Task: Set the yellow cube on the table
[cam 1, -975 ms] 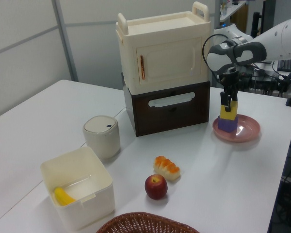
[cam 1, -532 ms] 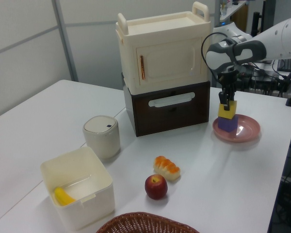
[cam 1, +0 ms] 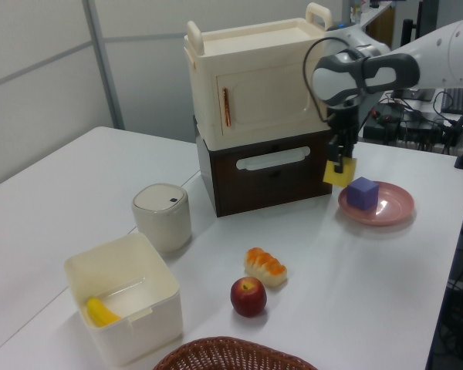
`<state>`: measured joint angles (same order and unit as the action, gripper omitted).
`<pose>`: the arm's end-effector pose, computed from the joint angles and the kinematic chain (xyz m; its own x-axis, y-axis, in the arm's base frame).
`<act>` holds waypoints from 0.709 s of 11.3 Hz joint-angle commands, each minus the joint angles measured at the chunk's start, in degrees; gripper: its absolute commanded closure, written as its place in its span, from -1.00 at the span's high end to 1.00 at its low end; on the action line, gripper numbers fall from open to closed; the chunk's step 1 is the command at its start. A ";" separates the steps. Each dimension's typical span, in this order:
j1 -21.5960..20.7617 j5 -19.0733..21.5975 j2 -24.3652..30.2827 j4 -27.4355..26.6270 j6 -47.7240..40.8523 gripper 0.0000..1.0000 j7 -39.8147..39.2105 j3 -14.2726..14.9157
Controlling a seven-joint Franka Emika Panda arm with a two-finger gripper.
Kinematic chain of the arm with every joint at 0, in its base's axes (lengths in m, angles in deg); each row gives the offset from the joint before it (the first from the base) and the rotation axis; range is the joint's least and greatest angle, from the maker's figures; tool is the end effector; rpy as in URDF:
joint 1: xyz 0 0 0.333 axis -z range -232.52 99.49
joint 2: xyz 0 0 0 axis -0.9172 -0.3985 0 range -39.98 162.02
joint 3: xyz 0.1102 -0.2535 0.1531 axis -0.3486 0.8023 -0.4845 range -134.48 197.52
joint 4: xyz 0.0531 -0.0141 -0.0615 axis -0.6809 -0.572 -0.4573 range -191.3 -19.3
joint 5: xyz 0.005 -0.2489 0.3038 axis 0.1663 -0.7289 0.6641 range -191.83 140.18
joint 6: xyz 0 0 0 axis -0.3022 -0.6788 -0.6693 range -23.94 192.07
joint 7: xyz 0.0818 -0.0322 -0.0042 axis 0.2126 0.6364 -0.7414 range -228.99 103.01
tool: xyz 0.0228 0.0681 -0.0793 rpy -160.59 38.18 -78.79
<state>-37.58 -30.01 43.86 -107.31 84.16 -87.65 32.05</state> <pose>0.5600 -0.3220 0.4525 0.9960 -0.0622 -0.0636 -0.0591 -0.9970 0.0496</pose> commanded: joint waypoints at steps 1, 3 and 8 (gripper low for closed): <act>-5.80 0.49 0.99 -1.41 -0.05 0.35 8.02 0.35; -9.32 0.41 0.47 -1.41 0.04 1.00 12.51 0.35; -14.86 -0.47 0.46 -1.33 -0.31 1.00 19.81 0.53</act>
<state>-50.32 -30.06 42.53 -107.77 84.16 -70.91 31.71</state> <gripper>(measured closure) 0.000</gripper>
